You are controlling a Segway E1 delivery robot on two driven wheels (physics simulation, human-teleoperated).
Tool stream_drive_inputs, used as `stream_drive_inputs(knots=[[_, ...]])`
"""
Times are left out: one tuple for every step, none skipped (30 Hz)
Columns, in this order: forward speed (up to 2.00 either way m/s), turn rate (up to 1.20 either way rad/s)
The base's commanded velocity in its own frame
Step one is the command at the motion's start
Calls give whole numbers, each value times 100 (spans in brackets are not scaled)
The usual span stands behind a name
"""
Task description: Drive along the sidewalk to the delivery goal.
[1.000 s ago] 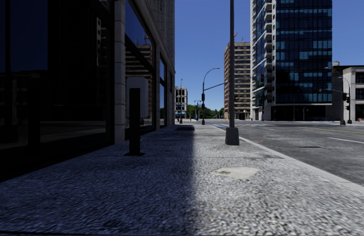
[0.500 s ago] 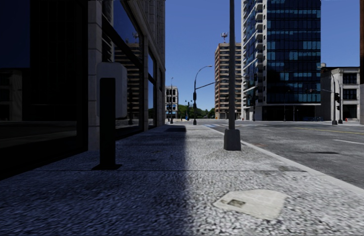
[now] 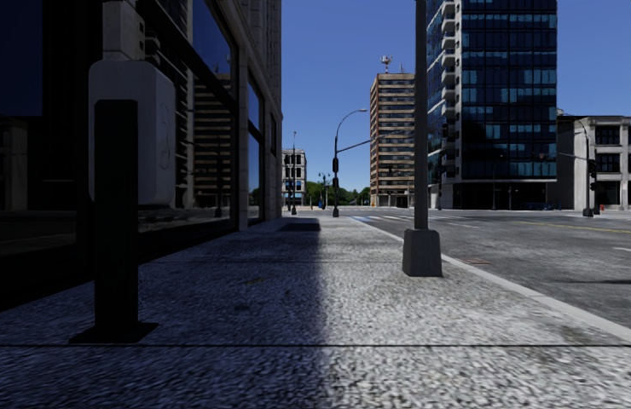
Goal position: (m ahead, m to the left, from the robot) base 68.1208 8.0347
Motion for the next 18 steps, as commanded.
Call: stream_drive_inputs(knots=[[200, 0], [200, 0], [200, 0], [200, 0], [200, 0], [200, 0], [200, 0], [200, 0], [200, 0], [200, 0], [200, 0], [200, 0], [200, 0], [200, 0], [200, 0], [200, 0], [200, 0], [200, 0]])
